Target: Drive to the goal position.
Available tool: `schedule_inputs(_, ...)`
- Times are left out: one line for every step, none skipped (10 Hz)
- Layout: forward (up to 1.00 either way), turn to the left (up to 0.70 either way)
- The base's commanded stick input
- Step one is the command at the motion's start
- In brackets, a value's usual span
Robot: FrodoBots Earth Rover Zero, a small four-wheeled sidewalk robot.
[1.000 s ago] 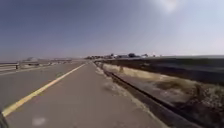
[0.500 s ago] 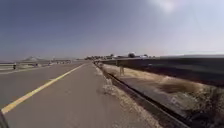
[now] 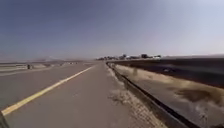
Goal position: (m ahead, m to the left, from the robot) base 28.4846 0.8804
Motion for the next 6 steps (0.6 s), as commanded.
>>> schedule_inputs(0.5, 0.0)
schedule_inputs(0.5, 0.0)
schedule_inputs(0.5, 0.0)
schedule_inputs(0.5, 0.0)
schedule_inputs(0.5, 0.0)
schedule_inputs(0.5, 0.0)
